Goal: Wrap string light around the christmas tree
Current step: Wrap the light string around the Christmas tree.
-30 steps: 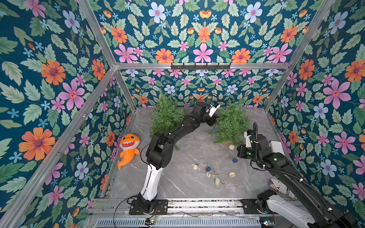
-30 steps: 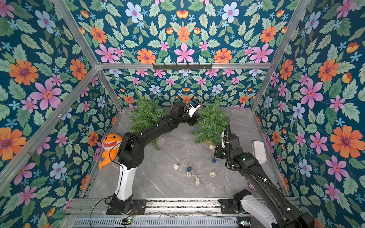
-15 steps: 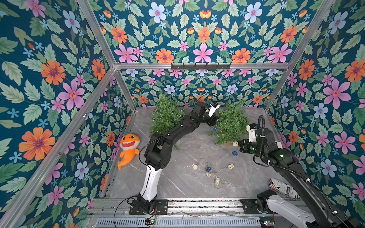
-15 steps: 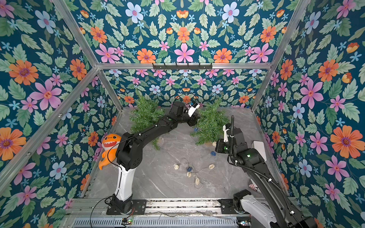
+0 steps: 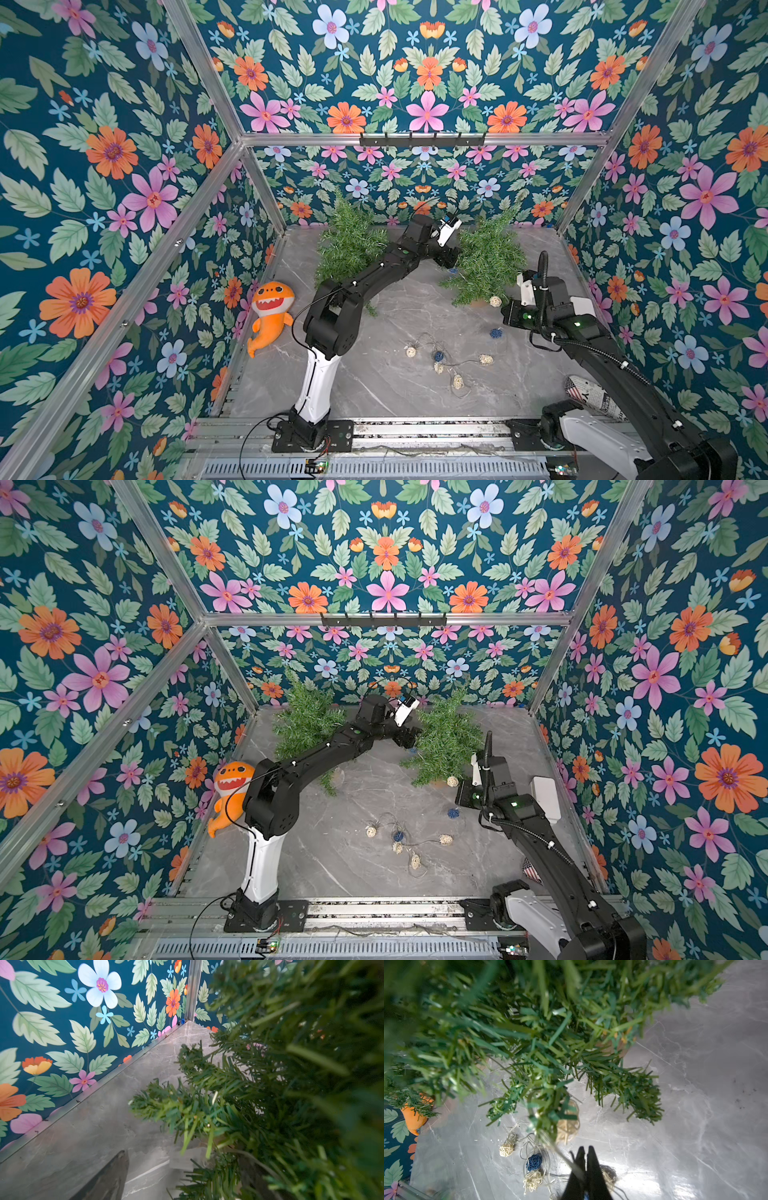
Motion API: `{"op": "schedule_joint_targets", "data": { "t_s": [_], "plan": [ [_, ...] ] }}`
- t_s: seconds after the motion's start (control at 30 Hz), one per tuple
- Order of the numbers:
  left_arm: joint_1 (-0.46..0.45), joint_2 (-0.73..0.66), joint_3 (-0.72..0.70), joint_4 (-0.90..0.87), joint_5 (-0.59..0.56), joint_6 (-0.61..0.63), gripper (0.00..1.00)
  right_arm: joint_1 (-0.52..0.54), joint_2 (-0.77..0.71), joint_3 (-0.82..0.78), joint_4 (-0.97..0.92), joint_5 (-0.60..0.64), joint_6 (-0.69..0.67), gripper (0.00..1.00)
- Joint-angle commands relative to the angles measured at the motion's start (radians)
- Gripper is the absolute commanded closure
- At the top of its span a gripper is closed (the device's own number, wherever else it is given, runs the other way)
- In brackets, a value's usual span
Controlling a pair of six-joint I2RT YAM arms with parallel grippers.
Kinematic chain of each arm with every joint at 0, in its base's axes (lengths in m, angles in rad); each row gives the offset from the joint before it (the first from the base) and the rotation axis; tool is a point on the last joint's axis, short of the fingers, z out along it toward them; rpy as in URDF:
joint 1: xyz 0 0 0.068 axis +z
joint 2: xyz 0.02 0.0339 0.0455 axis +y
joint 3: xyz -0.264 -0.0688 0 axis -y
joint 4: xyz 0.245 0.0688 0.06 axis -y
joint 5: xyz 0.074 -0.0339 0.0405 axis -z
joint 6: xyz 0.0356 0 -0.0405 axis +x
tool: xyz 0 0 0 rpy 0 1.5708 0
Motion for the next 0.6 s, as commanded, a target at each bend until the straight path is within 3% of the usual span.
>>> {"op": "schedule_joint_targets", "data": {
  "t_s": [0.0, 0.1, 0.2, 0.37, 0.47, 0.57],
  "plan": [
    [0.0, -0.021, 0.003, 0.014, -0.018, -0.012, 0.14, -0.005, -0.001, 0.012, 0.021, -0.006, -0.011, 1.0],
    [0.004, -0.033, 0.01, 0.001, -0.047, -0.038, 0.14, -0.02, -0.01, 0.014, 0.019, -0.021, -0.017, 1.0],
    [0.009, -0.042, 0.012, -0.003, -0.072, -0.052, 0.05, -0.04, -0.011, 0.012, 0.019, -0.039, -0.018, 1.0],
    [0.015, -0.054, 0.0, 0.007, -0.073, -0.057, 0.06, -0.046, -0.007, -0.003, 0.04, -0.054, -0.007, 1.0],
    [0.018, -0.053, 0.0, -0.008, -0.062, -0.044, 0.09, -0.047, -0.006, -0.008, 0.045, -0.057, -0.005, 1.0],
    [0.017, -0.025, 0.063, -0.117, -0.043, 0.011, 0.24, -0.05, -0.008, -0.012, 0.046, -0.055, -0.005, 1.0]
  ]
}}
